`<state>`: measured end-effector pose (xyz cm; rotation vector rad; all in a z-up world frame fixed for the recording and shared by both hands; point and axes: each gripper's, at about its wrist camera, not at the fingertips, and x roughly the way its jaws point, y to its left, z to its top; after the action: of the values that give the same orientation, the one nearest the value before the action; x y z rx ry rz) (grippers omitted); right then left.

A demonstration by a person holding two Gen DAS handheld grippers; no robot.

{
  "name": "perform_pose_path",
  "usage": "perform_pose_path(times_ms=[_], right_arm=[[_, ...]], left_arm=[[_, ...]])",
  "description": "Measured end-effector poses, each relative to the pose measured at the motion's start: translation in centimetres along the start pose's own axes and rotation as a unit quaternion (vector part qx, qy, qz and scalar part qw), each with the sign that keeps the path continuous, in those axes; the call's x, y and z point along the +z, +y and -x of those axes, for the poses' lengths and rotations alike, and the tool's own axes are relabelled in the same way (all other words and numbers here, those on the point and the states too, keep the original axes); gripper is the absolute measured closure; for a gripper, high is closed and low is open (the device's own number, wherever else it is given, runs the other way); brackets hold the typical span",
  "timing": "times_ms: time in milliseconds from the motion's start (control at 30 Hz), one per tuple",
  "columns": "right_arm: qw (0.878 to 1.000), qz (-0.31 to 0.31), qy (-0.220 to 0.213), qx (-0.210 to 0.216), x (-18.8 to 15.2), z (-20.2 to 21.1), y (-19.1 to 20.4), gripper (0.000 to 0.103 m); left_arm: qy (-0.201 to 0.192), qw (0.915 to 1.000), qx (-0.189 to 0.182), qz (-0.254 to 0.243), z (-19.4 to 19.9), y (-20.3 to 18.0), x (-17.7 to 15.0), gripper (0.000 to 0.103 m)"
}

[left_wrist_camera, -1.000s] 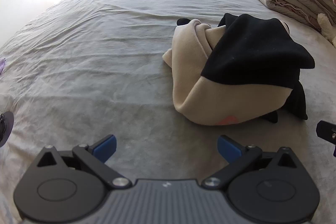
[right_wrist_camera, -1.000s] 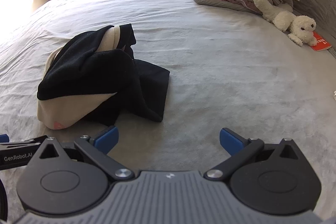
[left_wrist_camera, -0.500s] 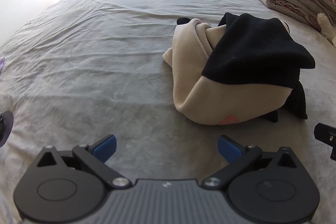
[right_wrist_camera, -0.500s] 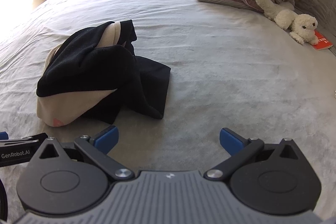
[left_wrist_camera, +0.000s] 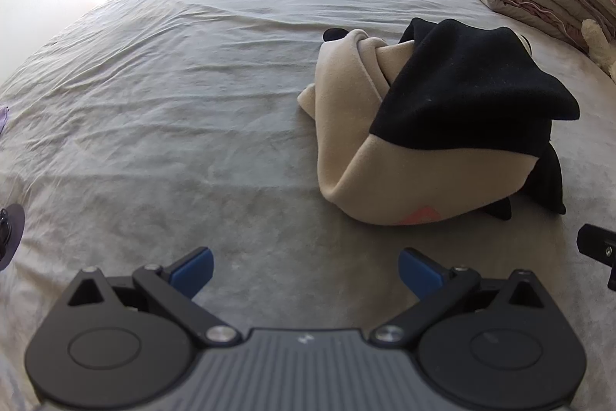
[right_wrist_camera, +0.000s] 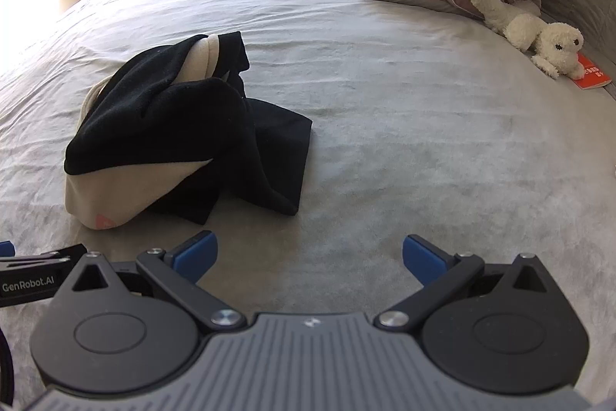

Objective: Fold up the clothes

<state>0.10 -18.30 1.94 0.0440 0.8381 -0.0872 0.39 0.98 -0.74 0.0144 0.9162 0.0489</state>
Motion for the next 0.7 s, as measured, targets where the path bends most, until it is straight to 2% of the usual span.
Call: perform_pose_path(times_ms=[700], right_arm=[[1.000, 0.003, 0.004, -0.001, -0.08, -0.15, 0.09, 0.000]], left_arm=[[0.004, 1.0000, 0.003, -0.003, -0.21, 0.00, -0.02, 0.001]])
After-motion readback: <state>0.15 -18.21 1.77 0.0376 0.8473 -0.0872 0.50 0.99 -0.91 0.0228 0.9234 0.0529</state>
